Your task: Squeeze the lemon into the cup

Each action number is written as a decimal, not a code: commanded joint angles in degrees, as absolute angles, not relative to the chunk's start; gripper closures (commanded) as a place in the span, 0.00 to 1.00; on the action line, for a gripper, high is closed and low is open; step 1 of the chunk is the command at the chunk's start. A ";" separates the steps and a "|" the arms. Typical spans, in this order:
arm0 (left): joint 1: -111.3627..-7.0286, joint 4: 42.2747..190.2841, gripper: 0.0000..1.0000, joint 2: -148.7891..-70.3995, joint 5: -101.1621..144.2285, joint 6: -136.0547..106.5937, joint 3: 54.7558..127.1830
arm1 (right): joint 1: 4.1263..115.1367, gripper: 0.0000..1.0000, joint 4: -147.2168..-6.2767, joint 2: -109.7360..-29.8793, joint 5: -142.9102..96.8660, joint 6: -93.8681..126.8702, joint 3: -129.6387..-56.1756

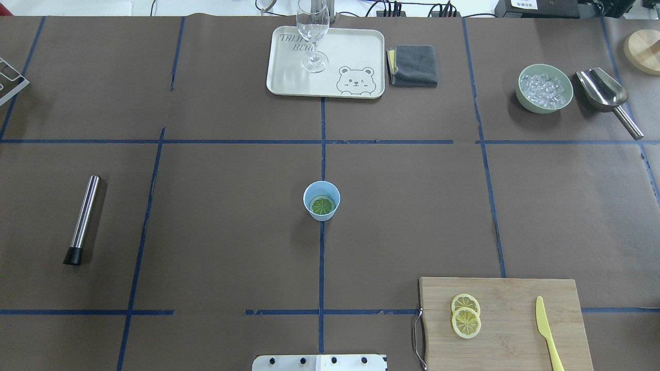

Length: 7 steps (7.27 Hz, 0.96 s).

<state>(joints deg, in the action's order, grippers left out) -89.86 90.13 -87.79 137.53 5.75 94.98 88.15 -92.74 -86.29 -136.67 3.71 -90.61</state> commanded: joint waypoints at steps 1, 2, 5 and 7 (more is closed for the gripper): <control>-89.56 89.65 0.00 -88.15 137.20 5.97 94.40 | 88.15 0.00 -92.55 -86.40 -137.28 3.78 -90.79; -89.56 89.47 0.00 -88.42 137.28 6.06 94.39 | 88.15 0.00 -92.37 -86.40 -137.29 3.78 -90.62; -89.47 89.38 0.00 -87.89 137.11 6.06 94.83 | 88.07 0.00 -92.20 -86.48 -137.29 4.22 -90.88; -89.38 89.21 0.00 -87.80 137.11 5.98 94.14 | 88.07 0.00 -92.20 -86.48 -137.20 4.22 -90.97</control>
<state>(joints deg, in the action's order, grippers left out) -89.42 89.35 -87.93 137.13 6.05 94.54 88.07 -92.21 -86.48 -137.23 4.19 -90.91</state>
